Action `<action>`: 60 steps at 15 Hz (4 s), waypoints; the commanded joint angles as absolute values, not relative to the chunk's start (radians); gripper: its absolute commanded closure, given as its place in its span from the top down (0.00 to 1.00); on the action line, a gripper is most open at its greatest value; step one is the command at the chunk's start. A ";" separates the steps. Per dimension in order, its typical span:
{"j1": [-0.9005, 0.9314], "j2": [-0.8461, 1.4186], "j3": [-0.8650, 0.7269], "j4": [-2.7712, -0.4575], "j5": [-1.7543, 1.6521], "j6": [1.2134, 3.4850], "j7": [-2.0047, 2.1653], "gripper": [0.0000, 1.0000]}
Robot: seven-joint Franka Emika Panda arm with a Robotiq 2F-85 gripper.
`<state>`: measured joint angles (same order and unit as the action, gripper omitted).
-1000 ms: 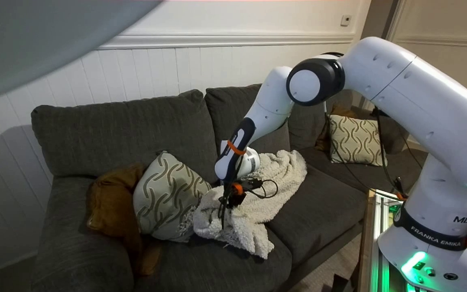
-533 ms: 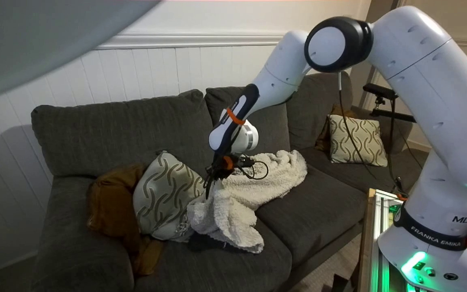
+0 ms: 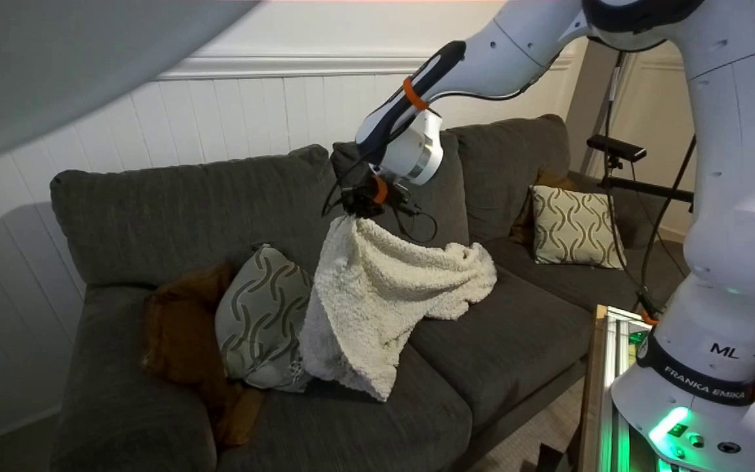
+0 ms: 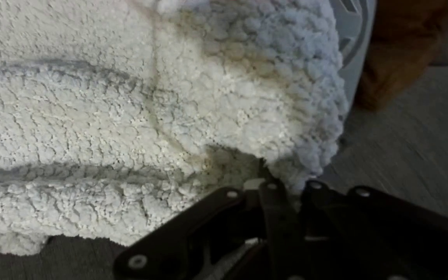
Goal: Fold the fleece blanket from the left side onto the right side
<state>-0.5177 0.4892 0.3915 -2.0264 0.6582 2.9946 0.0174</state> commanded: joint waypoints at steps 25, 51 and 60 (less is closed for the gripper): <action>-1.122 0.256 0.451 -1.911 1.041 2.943 -0.100 0.02; -0.514 1.089 -1.081 -0.836 0.718 2.636 1.530 0.45; -0.473 1.043 -1.012 -0.734 0.433 2.002 1.504 1.00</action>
<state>-0.4963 1.0684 -1.0321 -0.7364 0.4461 2.1321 1.5857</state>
